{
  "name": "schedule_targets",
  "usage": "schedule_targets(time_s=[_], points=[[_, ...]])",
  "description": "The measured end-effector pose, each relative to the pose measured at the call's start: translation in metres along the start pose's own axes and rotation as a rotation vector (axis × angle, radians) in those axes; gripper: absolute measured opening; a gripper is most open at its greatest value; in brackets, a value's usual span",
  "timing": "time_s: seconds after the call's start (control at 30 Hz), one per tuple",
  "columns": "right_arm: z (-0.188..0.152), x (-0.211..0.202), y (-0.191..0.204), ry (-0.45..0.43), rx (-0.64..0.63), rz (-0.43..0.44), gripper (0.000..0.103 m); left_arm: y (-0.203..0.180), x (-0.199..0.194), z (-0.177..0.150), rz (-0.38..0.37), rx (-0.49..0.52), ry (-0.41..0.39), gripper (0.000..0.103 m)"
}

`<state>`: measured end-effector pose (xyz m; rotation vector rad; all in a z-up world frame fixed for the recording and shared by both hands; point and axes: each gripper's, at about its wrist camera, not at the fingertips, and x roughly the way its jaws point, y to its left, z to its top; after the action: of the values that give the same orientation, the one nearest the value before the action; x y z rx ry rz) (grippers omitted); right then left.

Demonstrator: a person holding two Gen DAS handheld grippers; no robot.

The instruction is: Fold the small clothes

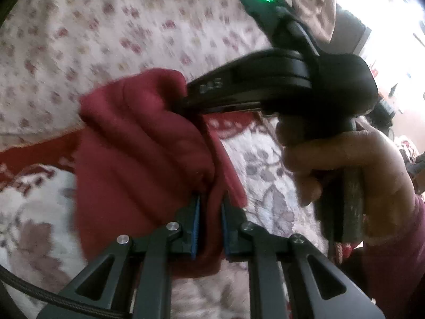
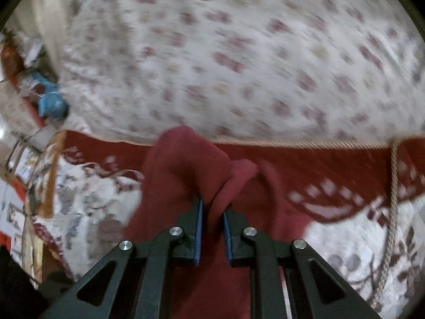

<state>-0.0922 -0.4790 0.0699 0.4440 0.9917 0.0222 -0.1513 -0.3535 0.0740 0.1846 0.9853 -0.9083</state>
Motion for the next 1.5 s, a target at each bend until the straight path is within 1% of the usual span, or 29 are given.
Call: schedule_targets(time_s=[0.1, 0.13, 0.2, 0.27, 0.3, 0.33, 0.37, 0.43, 0.5, 0.57, 0.63, 0.67, 0.7, 0.73, 0.8, 0.9, 0.93, 1.0, 1.07, 1.1, 1.13, 1.17, 1.2, 1.23, 1.37, 1.4, 1.43, 1.47, 1.5], points=[[-0.012, 0.026, -0.031, 0.046, 0.080, -0.017, 0.015, 0.000, 0.026, -0.003, -0.001, -0.015, 0.046, 0.014], [-0.017, 0.033, -0.036, 0.055, 0.095, -0.016, 0.015, 0.001, 0.027, -0.005, -0.009, -0.016, 0.056, 0.018], [-0.021, 0.036, -0.043, 0.047, 0.132, 0.014, 0.018, 0.006, 0.016, -0.006, -0.037, -0.027, 0.060, 0.034], [-0.024, 0.025, -0.046, 0.029, 0.165, 0.030, 0.029, 0.013, -0.008, -0.010, -0.071, -0.037, 0.048, 0.058], [-0.026, 0.016, -0.047, 0.020, 0.176, 0.042, 0.038, 0.017, -0.022, -0.013, -0.076, -0.038, 0.025, 0.064], [-0.030, 0.007, -0.045, 0.010, 0.178, 0.060, 0.044, 0.023, -0.038, -0.017, -0.059, -0.034, -0.008, 0.072], [-0.034, -0.003, -0.042, 0.001, 0.175, 0.082, 0.047, 0.029, -0.050, -0.021, -0.032, -0.027, -0.036, 0.075], [-0.048, -0.021, -0.033, -0.006, 0.164, 0.111, 0.069, 0.047, -0.067, -0.028, 0.054, -0.015, -0.073, 0.075], [-0.061, -0.031, -0.024, -0.001, 0.151, 0.127, 0.078, 0.064, -0.073, -0.037, 0.151, -0.023, -0.076, 0.075], [-0.073, -0.026, -0.011, 0.017, 0.133, 0.121, 0.078, 0.080, -0.070, -0.043, 0.191, -0.059, -0.063, 0.075], [-0.083, -0.015, -0.004, 0.038, 0.113, 0.103, 0.076, 0.092, -0.065, -0.049, 0.198, -0.108, -0.044, 0.075], [-0.087, -0.010, 0.000, 0.040, 0.098, 0.077, 0.071, 0.097, -0.063, -0.051, 0.196, -0.122, -0.039, 0.075], [-0.089, -0.007, 0.006, 0.039, 0.070, 0.044, 0.048, 0.099, -0.061, -0.053, 0.196, -0.130, -0.033, 0.075], [-0.091, -0.010, 0.009, 0.031, 0.049, 0.018, 0.031, 0.099, -0.059, -0.054, 0.196, -0.133, -0.028, 0.075], [-0.096, -0.028, 0.012, -0.005, 0.005, -0.003, 0.020, 0.099, -0.057, -0.055, 0.179, -0.124, -0.035, 0.075], [-0.107, -0.048, 0.013, -0.021, -0.046, -0.036, 0.018, 0.097, -0.051, -0.053, 0.194, -0.110, -0.063, 0.077], [-0.111, -0.045, 0.009, -0.010, -0.050, -0.072, 0.018, 0.098, -0.048, -0.053, 0.205, -0.108, -0.064, 0.077], [-0.116, -0.031, 0.002, 0.047, -0.045, -0.091, 0.019, 0.099, -0.035, -0.052, 0.220, -0.103, -0.047, 0.077], [-0.113, -0.036, -0.006, 0.032, -0.004, -0.035, 0.024, 0.102, -0.024, -0.055, 0.235, -0.097, -0.022, 0.077], [-0.107, -0.043, -0.011, 0.012, 0.035, 0.008, 0.034, 0.103, -0.022, -0.056, 0.241, -0.096, -0.023, 0.077], [-0.101, -0.049, -0.015, -0.015, 0.068, 0.026, 0.055, 0.104, -0.020, -0.057, 0.243, -0.091, -0.024, 0.077], [-0.093, -0.053, -0.020, -0.054, 0.100, 0.023, 0.066, 0.105, -0.018, -0.057, 0.238, -0.089, -0.021, 0.078], [-0.081, -0.055, -0.026, -0.103, 0.135, 0.000, 0.082, 0.106, -0.017, -0.057, 0.234, -0.091, -0.019, 0.079], [-0.069, -0.051, -0.030, -0.124, 0.161, -0.025, 0.084, 0.107, -0.016, -0.057, 0.229, -0.097, -0.018, 0.079], [-0.027, 0.005, -0.045, -0.063, 0.255, -0.054, 0.082, 0.107, -0.014, -0.058, 0.221, -0.093, -0.019, 0.081], [-0.022, 0.017, -0.047, -0.043, 0.258, -0.047, 0.066, 0.107, -0.013, -0.058, 0.221, -0.091, -0.019, 0.081], [-0.019, 0.027, -0.045, -0.022, 0.245, -0.043, 0.033, 0.108, -0.013, -0.058, 0.217, -0.092, -0.016, 0.081], [-0.018, 0.029, -0.042, -0.028, 0.231, -0.065, 0.026, 0.108, -0.014, -0.058, 0.212, -0.095, -0.014, 0.081], [-0.019, 0.023, -0.040, -0.072, 0.213, -0.085, 0.016, 0.109, -0.014, -0.058, 0.206, -0.098, -0.011, 0.081]])
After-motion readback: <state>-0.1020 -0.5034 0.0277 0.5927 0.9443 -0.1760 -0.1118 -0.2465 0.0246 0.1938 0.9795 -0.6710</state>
